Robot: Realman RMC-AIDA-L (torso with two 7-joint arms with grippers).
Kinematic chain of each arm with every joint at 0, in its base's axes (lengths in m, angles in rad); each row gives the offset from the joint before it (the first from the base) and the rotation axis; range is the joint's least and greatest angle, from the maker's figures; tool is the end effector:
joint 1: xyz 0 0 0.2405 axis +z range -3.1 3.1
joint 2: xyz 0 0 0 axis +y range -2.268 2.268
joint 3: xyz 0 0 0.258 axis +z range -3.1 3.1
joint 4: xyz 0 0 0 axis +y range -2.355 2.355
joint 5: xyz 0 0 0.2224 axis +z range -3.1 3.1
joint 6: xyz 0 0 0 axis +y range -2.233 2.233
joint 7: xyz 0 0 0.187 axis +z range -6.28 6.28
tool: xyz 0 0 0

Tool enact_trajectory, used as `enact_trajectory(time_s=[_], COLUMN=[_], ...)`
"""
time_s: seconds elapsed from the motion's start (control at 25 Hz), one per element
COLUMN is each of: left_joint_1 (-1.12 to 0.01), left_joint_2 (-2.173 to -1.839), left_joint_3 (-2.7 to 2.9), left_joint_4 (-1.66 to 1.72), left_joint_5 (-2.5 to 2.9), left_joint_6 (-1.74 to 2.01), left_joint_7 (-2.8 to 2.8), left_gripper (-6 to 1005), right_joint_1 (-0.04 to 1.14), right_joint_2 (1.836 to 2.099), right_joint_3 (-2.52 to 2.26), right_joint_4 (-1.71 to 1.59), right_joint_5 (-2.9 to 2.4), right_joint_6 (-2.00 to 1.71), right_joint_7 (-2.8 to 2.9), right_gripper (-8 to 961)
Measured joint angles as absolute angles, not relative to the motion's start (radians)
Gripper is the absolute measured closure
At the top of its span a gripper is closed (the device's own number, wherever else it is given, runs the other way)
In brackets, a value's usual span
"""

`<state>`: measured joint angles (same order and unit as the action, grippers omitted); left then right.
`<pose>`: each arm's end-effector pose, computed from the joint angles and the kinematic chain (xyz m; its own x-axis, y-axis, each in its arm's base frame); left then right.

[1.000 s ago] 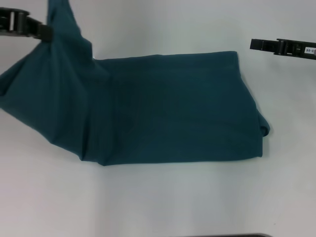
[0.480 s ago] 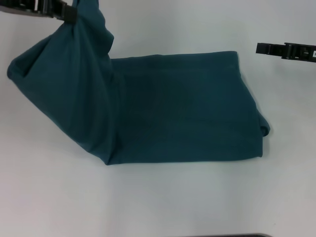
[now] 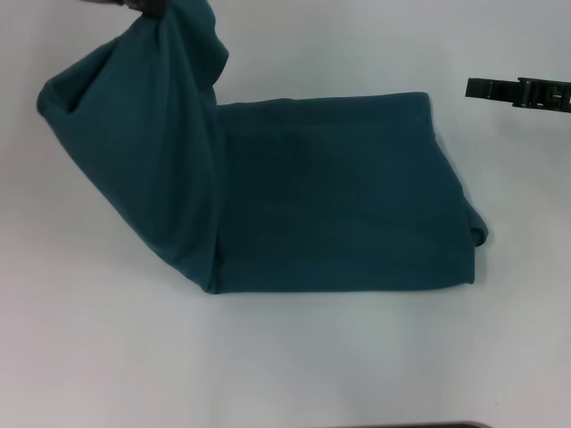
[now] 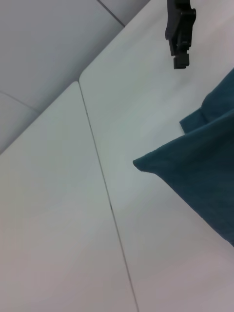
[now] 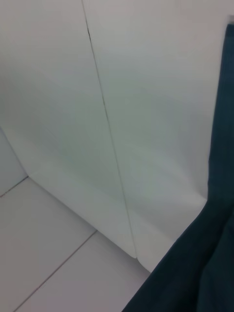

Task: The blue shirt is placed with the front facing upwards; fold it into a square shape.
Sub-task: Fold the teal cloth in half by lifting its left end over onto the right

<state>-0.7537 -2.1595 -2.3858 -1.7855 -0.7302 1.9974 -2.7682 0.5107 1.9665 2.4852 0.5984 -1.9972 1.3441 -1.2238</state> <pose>-0.0953 0.3615 0.0829 0.6401 0.7147 0.2818 0.7677 -0.5809 -0.2706 0.3167 0.3887 0.0104 0.4007 -0.7092 -0.5801 -0.8970 -0.4327 -0.0906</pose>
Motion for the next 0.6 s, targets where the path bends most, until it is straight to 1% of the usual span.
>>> enact_trajectory(time_s=[0.6], left_joint_1=[-0.775], left_joint_2=[-2.170], left_joint_3=[-2.352], left_joint_4=[-1.775], left_joint_5=[-0.733], left_joint_6=[1.984], left_joint_7=[-2.773], left_gripper=[986], right_joint_1=[0.511], right_joint_2=[1.959], right_joint_3=[2.484], right_joint_4=[0.600], right_joint_5=[-1.997], right_joint_6=[1.344], right_joint_7=[-1.223], right_gripper=[764])
